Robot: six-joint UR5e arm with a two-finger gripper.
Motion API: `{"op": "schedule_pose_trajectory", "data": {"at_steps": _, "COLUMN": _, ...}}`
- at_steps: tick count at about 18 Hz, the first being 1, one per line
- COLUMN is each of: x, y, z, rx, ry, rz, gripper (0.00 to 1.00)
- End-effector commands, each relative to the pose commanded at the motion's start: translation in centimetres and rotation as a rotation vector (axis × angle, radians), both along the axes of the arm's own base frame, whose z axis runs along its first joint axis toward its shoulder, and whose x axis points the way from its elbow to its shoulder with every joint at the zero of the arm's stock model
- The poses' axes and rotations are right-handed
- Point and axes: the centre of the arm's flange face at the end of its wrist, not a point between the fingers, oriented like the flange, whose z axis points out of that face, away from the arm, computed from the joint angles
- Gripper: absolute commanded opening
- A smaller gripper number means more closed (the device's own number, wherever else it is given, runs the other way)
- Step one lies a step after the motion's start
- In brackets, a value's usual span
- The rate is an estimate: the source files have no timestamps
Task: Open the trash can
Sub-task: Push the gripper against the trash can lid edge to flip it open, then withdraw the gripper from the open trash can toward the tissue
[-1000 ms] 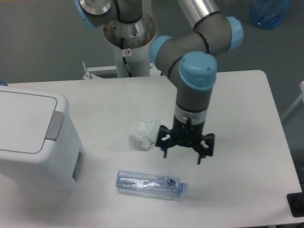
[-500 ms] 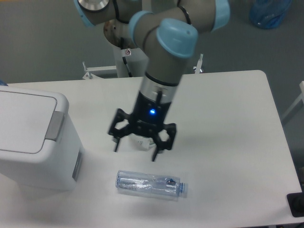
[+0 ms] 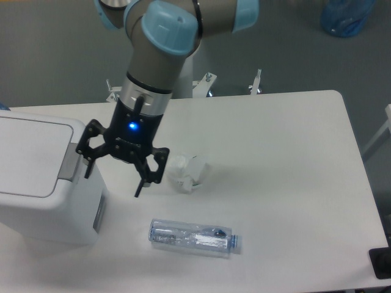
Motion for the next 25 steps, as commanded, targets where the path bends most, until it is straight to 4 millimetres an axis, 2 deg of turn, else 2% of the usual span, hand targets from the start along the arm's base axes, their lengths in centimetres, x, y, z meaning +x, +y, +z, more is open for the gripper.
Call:
{"op": "schedule_pose_trajectory", "data": {"at_steps": 3, "x": 0.8, "y": -0.8, "z": -0.6, "rx": -0.010, "ry": -0.004, "rz": -0.004, "gripper": 1.00}}
{"op": "schedule_pose_trajectory", "data": {"at_steps": 8, "x": 1.6, "y": -0.8, "z": -1.0, "rx": -0.018, "ry": -0.010, "rz": -0.010, "gripper": 1.00}}
{"op": "schedule_pose_trajectory", "data": {"at_steps": 15, "x": 1.6, "y": -0.9, "z": -1.7, "rx": -0.027, "ry": -0.017, "rz": -0.012, "gripper": 1.00}}
{"op": "schedule_pose_trajectory", "data": {"at_steps": 25, "x": 1.6, "y": -0.9, "z": -1.1, "rx": -0.019, "ry": -0.009, "rz": -0.013, "gripper": 1.00}}
